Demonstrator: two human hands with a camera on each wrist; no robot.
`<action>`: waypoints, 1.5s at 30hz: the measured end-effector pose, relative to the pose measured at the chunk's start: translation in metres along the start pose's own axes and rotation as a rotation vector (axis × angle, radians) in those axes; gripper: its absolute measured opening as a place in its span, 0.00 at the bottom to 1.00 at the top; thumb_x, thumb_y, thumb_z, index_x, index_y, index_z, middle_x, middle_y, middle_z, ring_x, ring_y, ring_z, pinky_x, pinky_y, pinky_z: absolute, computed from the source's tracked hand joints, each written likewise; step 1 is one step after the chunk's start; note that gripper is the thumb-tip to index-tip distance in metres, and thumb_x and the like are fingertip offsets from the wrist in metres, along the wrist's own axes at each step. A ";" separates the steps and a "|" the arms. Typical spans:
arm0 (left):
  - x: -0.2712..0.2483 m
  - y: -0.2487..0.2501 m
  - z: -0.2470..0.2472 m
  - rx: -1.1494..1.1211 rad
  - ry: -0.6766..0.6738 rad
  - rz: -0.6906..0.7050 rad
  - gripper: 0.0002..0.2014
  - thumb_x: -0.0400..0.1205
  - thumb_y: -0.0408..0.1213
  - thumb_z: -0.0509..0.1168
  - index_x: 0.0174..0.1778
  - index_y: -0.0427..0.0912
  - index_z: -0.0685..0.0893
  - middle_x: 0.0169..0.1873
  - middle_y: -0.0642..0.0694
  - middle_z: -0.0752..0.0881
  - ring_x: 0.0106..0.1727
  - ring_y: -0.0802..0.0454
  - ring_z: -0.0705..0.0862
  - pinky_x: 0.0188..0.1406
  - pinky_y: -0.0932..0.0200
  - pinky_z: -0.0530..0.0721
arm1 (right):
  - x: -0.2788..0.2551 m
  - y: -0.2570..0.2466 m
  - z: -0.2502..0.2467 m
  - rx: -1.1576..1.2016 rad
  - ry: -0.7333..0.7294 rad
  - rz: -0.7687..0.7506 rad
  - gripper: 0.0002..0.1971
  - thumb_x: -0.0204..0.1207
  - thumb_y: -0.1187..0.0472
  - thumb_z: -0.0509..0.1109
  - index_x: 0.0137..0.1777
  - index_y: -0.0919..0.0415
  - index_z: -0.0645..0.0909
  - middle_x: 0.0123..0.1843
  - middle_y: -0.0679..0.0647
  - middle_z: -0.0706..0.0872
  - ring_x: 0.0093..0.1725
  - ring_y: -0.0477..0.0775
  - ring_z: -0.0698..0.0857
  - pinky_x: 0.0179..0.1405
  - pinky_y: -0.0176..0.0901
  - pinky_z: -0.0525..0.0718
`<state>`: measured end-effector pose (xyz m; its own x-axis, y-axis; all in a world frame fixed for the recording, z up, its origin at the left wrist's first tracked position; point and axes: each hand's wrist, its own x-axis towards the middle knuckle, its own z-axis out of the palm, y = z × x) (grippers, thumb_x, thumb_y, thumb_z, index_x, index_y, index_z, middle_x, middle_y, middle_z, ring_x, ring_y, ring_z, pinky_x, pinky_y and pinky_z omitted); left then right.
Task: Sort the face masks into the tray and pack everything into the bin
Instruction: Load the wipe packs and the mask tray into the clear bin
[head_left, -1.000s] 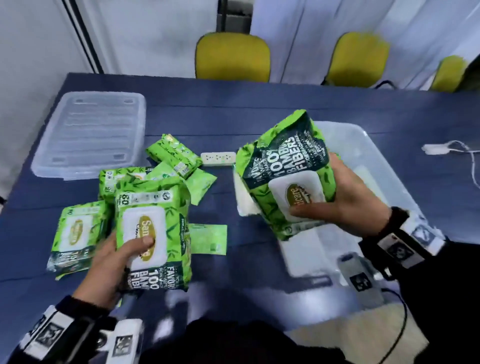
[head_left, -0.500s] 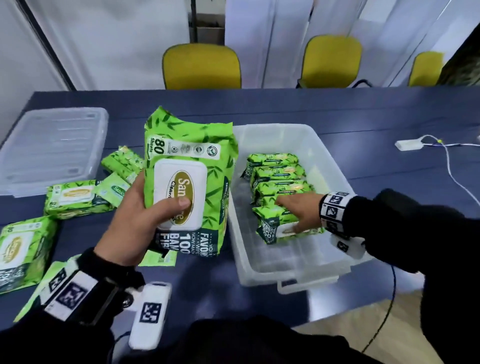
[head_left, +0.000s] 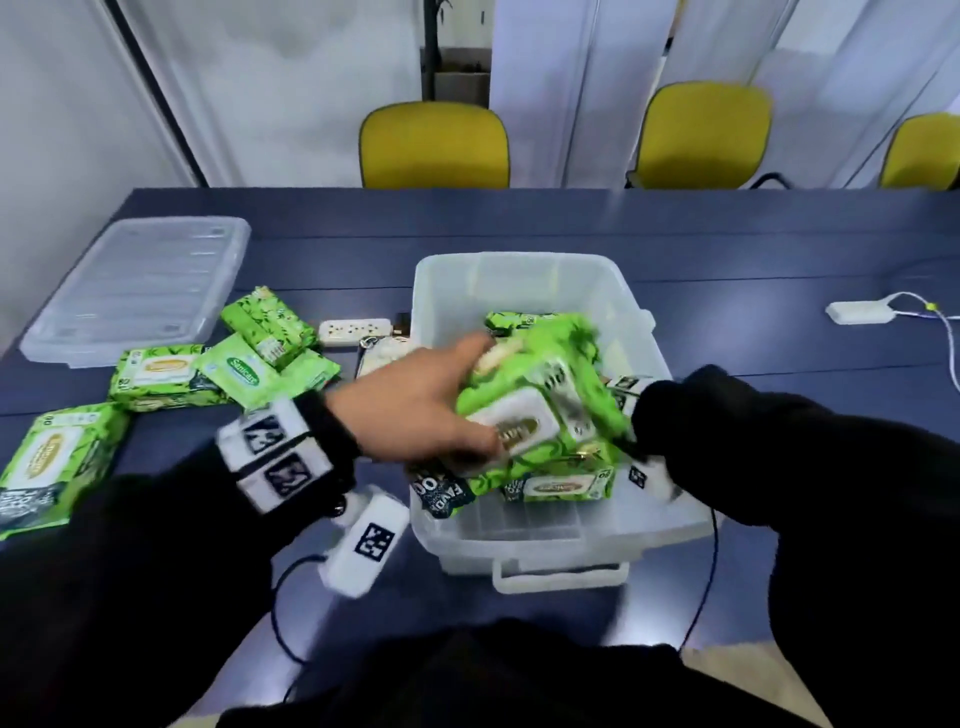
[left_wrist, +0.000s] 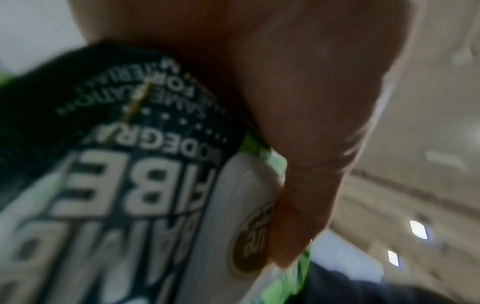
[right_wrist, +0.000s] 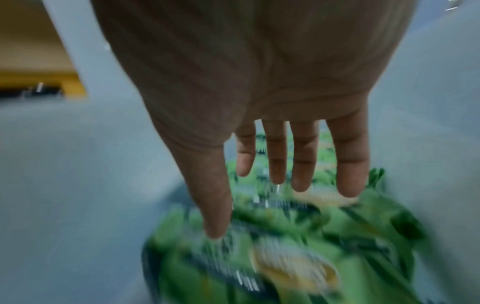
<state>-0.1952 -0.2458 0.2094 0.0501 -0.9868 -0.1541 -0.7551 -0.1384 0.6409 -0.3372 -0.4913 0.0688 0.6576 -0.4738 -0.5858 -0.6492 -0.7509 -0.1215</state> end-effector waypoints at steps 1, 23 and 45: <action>0.018 0.007 0.012 0.197 -0.081 0.013 0.34 0.71 0.57 0.79 0.67 0.49 0.70 0.51 0.45 0.88 0.52 0.43 0.86 0.50 0.50 0.85 | -0.001 0.008 -0.011 0.107 0.067 0.007 0.22 0.81 0.62 0.74 0.74 0.60 0.77 0.75 0.63 0.80 0.67 0.59 0.81 0.63 0.45 0.78; 0.110 -0.014 0.057 0.245 -0.003 -0.256 0.07 0.80 0.41 0.74 0.53 0.51 0.88 0.53 0.50 0.89 0.58 0.47 0.86 0.56 0.55 0.84 | -0.037 0.006 0.004 0.094 -0.133 -0.168 0.23 0.69 0.45 0.84 0.61 0.51 0.88 0.53 0.50 0.92 0.53 0.55 0.91 0.55 0.52 0.90; 0.011 -0.082 0.068 -0.337 0.010 -0.495 0.51 0.83 0.29 0.70 0.84 0.73 0.42 0.28 0.37 0.82 0.21 0.44 0.83 0.22 0.53 0.87 | -0.034 -0.078 0.072 -0.563 -0.184 -0.385 0.36 0.65 0.42 0.83 0.65 0.59 0.71 0.41 0.54 0.81 0.42 0.59 0.85 0.42 0.55 0.90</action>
<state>-0.1777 -0.2396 0.1039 0.3503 -0.7985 -0.4895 -0.3916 -0.5996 0.6979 -0.3360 -0.3836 0.0405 0.6930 -0.0781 -0.7166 -0.0539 -0.9969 0.0565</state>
